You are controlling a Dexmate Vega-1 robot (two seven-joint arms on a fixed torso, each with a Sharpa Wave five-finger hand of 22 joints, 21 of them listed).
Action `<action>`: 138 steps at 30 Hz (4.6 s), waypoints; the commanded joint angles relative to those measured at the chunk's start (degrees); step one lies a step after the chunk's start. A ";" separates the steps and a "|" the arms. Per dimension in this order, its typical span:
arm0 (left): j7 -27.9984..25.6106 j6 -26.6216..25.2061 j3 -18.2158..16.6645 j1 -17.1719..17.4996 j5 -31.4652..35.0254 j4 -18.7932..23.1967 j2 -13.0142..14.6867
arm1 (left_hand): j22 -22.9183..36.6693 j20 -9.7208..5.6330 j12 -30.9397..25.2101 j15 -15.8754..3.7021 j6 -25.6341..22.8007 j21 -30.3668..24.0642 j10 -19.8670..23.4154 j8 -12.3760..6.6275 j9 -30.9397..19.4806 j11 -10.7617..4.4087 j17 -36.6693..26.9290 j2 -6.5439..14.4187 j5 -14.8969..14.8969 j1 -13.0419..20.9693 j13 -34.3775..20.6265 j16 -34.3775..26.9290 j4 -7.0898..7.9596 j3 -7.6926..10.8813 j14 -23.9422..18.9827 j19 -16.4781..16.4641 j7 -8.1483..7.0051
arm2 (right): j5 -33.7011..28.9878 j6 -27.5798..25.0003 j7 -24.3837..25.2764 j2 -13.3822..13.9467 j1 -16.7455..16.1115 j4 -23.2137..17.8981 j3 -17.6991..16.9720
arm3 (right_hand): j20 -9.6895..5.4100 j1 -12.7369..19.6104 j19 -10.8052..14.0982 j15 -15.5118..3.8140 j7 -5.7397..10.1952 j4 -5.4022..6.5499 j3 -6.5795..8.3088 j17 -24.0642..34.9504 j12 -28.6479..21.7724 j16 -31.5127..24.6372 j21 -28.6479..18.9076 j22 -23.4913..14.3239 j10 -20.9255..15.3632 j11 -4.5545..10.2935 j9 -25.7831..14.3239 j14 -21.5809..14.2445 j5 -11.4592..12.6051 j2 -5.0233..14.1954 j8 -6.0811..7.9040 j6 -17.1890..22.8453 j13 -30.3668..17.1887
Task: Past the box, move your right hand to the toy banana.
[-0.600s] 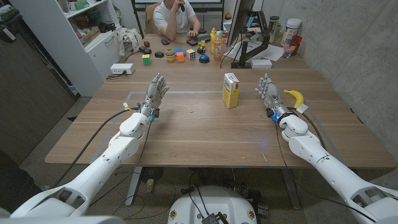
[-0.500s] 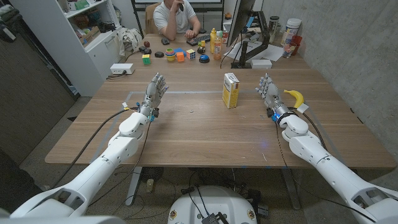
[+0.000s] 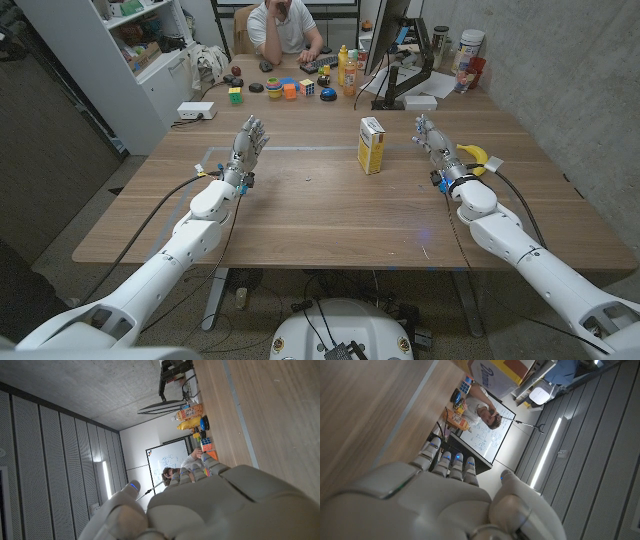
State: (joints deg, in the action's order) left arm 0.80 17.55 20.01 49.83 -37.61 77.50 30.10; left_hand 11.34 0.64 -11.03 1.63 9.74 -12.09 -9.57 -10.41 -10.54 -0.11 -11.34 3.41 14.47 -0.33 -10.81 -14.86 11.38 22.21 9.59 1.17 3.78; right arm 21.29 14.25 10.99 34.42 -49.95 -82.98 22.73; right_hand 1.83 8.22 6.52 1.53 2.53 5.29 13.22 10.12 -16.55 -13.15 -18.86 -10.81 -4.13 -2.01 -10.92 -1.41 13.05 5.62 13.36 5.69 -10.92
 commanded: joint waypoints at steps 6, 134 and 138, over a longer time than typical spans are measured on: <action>-0.03 -0.11 0.61 -0.43 0.50 -0.54 -0.50 | 0.23 -0.46 -0.24 -0.02 8.71 -0.32 -7.64 -0.37 -0.26 -0.11 -0.13 7.25 0.30 -0.01 -0.18 -0.28 -0.11 0.26 5.23 0.18 0.06 | -27.87 -15.46 12.96 6.87 2.46 -10.21 5.04 | 0.14 1.28 0.80 -0.20 0.20 -0.98 -0.14 0.02 -0.48 0.03 -0.24 -0.13 -2.20 0.43 0.03 -1.77 -0.15 -0.75 0.34 2.59 -0.07; -7.53 -4.59 3.05 0.69 5.11 5.55 -1.17 | 0.26 -0.68 -0.16 0.18 8.85 -0.33 -7.81 -0.30 -0.27 -0.01 -0.10 7.26 0.47 -0.02 -0.19 -0.34 -0.11 -0.18 5.34 0.29 0.21 | -37.61 -60.03 -1.78 7.61 25.50 11.59 25.86 | 10.39 7.87 10.99 0.12 3.08 -6.06 -6.79 0.17 2.65 2.12 3.26 0.19 3.09 3.92 -0.59 -2.42 2.15 -8.64 -2.03 -8.18 -0.87; -7.60 -4.66 3.13 0.58 5.21 5.55 -1.22 | 0.26 -0.69 -0.16 0.19 8.87 -0.33 -7.80 -0.30 -0.27 0.01 -0.10 7.26 0.47 -0.02 -0.19 -0.35 -0.11 -0.19 5.33 0.28 0.21 | -37.53 -60.06 -1.75 7.62 25.52 11.74 25.85 | 10.37 8.27 11.84 0.19 3.09 -6.22 -6.73 0.17 2.57 2.05 3.08 0.19 2.98 4.02 -0.59 -2.72 2.20 -8.50 -2.01 -8.22 -0.87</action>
State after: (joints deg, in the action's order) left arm -6.87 12.93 22.88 50.77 -32.63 83.29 29.16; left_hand 11.31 0.21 -10.98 1.63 9.73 -12.09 -9.57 -10.40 -10.52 -0.10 -11.31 3.41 14.47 -0.33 -10.79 -14.83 11.37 22.20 9.58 1.17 3.78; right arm -16.83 -46.39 9.73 41.80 -24.64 -72.05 48.48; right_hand 12.18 15.75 17.46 1.62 5.52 -0.48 6.34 10.13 -13.75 -10.81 -15.52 -10.54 -1.03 1.44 -11.33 -3.50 14.83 -2.86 10.87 -2.07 -11.59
